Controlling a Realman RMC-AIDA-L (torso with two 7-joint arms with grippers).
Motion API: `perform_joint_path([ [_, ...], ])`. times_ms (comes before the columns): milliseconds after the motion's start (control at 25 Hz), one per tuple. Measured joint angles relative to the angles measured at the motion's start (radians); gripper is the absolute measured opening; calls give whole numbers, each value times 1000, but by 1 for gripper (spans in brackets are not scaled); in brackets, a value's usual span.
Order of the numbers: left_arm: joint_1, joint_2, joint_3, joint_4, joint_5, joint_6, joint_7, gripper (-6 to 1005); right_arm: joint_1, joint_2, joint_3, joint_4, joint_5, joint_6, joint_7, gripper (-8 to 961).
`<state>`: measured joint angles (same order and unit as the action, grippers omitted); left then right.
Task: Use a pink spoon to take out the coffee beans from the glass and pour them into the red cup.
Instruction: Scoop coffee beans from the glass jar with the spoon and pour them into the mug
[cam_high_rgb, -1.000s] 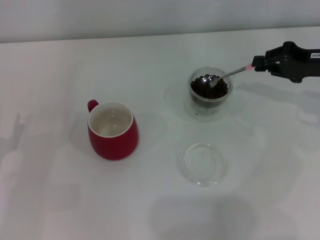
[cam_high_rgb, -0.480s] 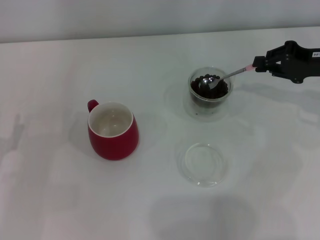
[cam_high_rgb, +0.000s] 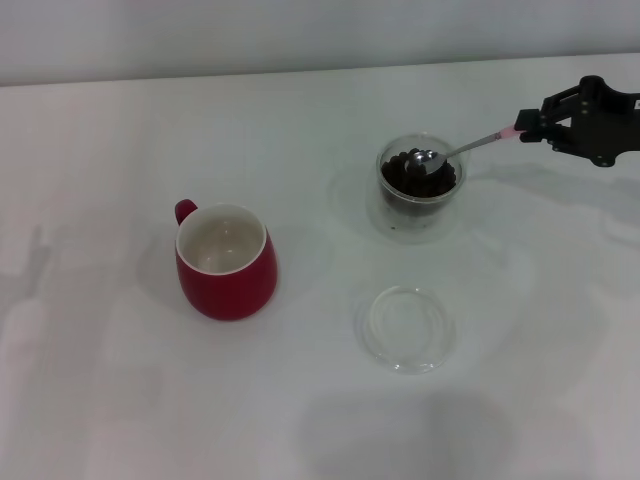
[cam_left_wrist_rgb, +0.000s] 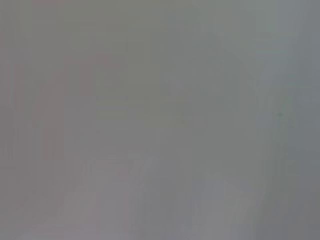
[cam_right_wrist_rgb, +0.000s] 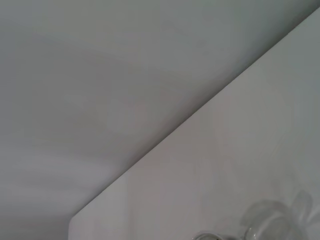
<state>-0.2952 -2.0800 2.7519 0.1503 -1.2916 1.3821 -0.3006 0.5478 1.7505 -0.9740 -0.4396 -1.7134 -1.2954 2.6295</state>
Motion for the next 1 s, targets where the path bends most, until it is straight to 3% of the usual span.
perform_joint_path([
  [360,-3,0,0,0,0,0,0,893,10,-7,28,1,5,-47,21,138],
  [560,-4,0,0,0,0,0,0,892,23,5,28,1,6,-86,28,138],
  [800,-7,0,0,0,-8,0,0,892,42,43,27,-9,9,-130,28,138],
  [1000,-7,0,0,0,-11,0,0,893,71,89,18,-15,5,-169,25,138],
])
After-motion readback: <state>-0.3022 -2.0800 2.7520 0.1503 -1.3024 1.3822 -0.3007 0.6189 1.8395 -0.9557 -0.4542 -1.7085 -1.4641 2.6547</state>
